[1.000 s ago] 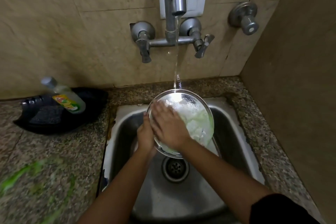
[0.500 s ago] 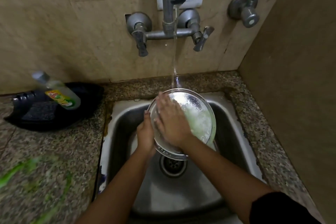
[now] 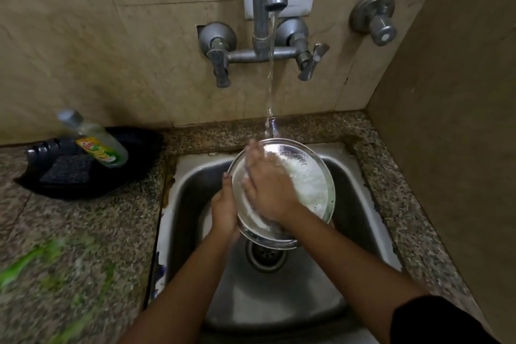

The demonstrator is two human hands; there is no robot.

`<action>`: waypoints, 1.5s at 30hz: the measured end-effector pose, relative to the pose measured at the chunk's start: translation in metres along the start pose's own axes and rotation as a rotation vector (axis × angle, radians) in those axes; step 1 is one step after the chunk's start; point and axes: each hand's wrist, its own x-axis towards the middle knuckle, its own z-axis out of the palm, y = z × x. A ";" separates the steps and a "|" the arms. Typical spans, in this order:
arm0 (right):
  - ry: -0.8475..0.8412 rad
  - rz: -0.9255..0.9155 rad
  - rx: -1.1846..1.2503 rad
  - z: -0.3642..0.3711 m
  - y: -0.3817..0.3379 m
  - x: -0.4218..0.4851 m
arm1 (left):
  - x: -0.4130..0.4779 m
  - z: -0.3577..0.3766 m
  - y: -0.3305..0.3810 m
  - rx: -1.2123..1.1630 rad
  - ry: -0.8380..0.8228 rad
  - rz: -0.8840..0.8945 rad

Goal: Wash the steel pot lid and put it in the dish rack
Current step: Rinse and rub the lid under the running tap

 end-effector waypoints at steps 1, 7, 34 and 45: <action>-0.045 -0.112 0.020 0.003 -0.011 -0.006 | -0.001 0.002 0.003 -0.024 -0.004 0.012; -0.066 -0.210 -0.123 0.004 0.040 -0.073 | 0.007 -0.018 0.015 -0.022 0.107 0.034; 0.068 -0.563 0.003 -0.069 0.023 0.057 | 0.008 -0.005 0.061 0.471 -0.378 0.384; 0.065 -0.541 0.062 -0.081 0.015 0.056 | 0.002 -0.009 0.067 0.448 -0.370 0.432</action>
